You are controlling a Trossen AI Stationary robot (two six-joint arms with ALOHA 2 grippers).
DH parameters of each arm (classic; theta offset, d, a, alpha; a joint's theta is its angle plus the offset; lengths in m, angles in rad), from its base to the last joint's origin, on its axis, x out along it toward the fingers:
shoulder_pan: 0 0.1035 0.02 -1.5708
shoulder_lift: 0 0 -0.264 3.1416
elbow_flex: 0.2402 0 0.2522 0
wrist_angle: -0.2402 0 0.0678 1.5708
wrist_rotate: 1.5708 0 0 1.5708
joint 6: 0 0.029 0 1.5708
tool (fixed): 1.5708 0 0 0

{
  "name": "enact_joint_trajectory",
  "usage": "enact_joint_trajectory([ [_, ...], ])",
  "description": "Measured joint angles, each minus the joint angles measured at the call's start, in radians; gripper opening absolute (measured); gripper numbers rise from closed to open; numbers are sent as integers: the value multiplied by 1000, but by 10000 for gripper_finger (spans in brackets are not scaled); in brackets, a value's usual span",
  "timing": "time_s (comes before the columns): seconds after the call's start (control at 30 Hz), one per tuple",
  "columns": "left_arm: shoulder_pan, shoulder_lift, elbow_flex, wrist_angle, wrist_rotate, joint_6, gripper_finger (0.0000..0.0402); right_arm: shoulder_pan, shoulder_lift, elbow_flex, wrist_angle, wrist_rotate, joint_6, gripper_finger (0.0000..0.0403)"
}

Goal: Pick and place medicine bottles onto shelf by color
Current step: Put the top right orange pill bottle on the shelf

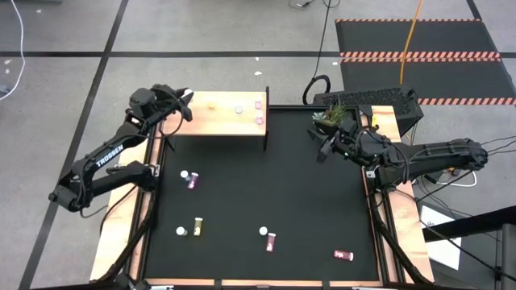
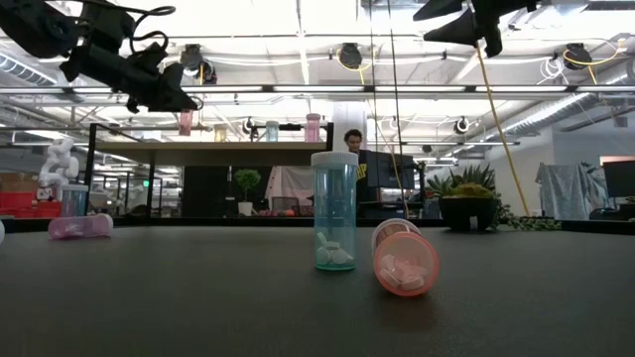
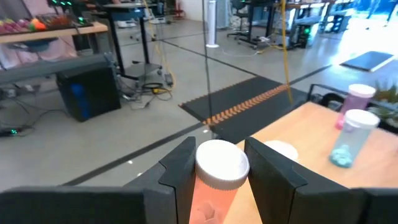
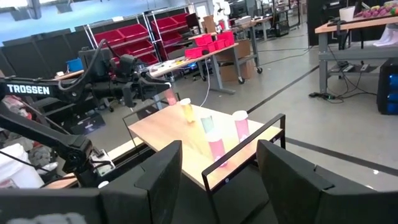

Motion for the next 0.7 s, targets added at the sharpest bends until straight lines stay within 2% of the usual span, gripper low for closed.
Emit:
enact_joint_trajectory([
  [0.23, -13, 0, 0, 1, 6, -15, 131, 0, 0, 0, 0, 0, -5, 203],
  [0.43, -8, 2, 0, 1, 103, 93, 131, -1, 0, 0, 0, 0, -27, 203],
  [0.7, -4, 69, 1, 13, 107, 82, 131, -4, 0, 0, -1, -23, -27, 203],
])
